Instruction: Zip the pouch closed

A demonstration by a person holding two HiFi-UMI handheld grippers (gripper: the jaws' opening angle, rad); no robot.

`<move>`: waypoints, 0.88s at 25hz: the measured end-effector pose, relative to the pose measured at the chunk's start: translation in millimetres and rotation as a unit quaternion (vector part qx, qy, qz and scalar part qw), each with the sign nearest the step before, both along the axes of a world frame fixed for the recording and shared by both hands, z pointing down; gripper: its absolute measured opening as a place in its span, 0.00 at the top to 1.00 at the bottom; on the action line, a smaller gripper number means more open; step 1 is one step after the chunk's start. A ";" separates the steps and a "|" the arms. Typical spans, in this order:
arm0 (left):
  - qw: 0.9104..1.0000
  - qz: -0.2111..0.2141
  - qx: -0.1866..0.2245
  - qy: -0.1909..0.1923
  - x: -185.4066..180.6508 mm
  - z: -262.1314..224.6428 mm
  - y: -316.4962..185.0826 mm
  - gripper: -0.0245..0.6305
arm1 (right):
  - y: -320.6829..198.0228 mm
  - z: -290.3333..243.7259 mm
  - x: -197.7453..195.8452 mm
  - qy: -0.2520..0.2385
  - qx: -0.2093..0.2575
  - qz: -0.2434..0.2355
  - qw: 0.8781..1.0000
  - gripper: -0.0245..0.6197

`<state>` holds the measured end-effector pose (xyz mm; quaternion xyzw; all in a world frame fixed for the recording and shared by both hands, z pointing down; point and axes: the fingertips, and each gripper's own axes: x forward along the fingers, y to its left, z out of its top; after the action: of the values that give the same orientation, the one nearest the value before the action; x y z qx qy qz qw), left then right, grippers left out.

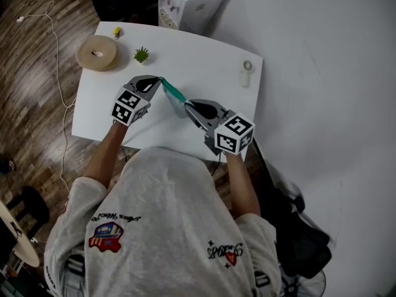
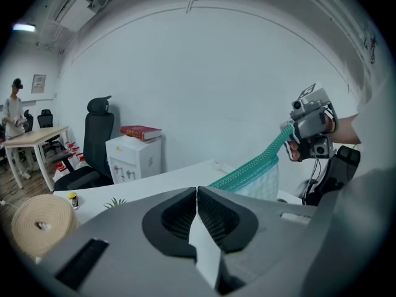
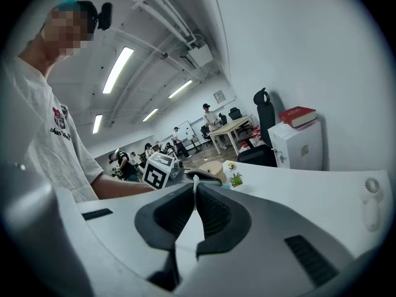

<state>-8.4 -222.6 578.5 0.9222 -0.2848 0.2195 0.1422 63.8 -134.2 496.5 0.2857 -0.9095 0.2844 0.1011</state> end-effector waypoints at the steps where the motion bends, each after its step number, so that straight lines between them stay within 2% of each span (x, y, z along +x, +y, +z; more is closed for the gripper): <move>1: 1.000 0.003 0.002 -0.002 1.0 0.3 1.3 0.95 | -2.6 -0.1 2.9 -0.006 -0.002 0.008 1.000 0.93; 7: 1.000 0.006 0.004 0.006 4.2 -3.8 5.2 0.95 | -14.9 3.1 21.3 -0.030 -0.021 0.054 0.998 0.93; 10: 1.000 -0.003 0.006 0.018 0.7 -7.2 2.0 0.95 | -24.4 5.9 31.5 -0.027 -0.018 0.084 0.996 0.93; 17: 0.998 -0.045 0.001 0.051 -13.8 -23.8 -11.7 0.95 | -47.0 -2.3 54.4 -0.002 0.031 0.153 0.988 0.94; 22: 0.996 -0.065 0.023 0.064 -21.5 -46.4 -19.3 0.95 | -56.1 -22.3 70.8 0.009 0.094 0.203 0.975 0.94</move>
<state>-29.9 -241.9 532.1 0.9169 -0.3395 0.1435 0.1530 134.6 -190.2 474.2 0.4755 -0.8540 0.2100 0.0219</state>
